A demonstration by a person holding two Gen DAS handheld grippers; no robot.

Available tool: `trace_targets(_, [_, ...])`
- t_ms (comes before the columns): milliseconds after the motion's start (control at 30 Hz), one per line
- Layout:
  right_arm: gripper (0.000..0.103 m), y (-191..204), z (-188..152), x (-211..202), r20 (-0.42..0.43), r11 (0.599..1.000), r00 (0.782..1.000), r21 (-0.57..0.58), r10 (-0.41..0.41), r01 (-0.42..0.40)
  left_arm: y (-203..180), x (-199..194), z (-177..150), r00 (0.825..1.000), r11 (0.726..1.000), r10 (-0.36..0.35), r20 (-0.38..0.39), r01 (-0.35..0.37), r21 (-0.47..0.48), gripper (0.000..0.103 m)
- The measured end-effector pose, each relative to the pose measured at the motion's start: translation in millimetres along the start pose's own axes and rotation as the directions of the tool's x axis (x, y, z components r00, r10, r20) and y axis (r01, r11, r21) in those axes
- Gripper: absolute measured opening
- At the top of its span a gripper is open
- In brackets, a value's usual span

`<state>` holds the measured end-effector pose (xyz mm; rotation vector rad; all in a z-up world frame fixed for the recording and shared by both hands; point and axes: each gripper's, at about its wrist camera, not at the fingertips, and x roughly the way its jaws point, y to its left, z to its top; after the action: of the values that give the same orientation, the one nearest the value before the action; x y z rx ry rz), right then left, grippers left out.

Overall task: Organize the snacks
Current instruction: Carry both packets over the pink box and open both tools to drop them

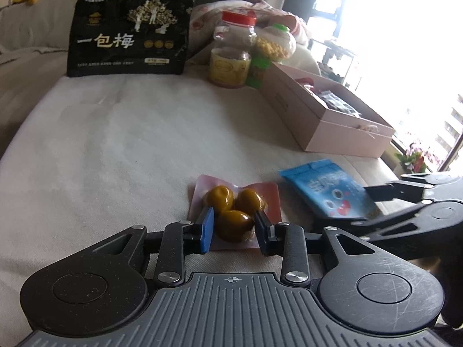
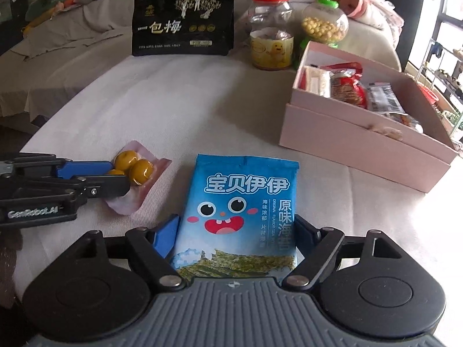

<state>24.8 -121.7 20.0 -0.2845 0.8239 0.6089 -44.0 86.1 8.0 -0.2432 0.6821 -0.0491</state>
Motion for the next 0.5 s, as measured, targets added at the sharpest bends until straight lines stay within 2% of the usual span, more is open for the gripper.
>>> trace_targets(100, [0.081, -9.1, -5.4, -16.0, 0.028, 1.000, 1.000, 0.013, -0.009, 0.009, -12.6, -1.4, -2.9, 1.000, 0.999, 0.010, 0.002, -0.010, 0.037, 0.034])
trace_targets(333, [0.081, -35.6, -14.5, -53.2, 0.099, 0.997, 0.994, 0.074, -0.044, 0.037, -46.5, -0.4, -10.2, 0.995, 0.986, -0.092, -0.036, 0.096, 0.135, 0.033])
trace_targets(500, [0.081, -51.1, -15.2, -74.6, 0.151, 0.993, 0.984, 0.086, -0.092, 0.080, -63.2, -7.1, -4.6, 0.991, 0.979, -0.131, -0.015, 0.132, 0.155, 0.033])
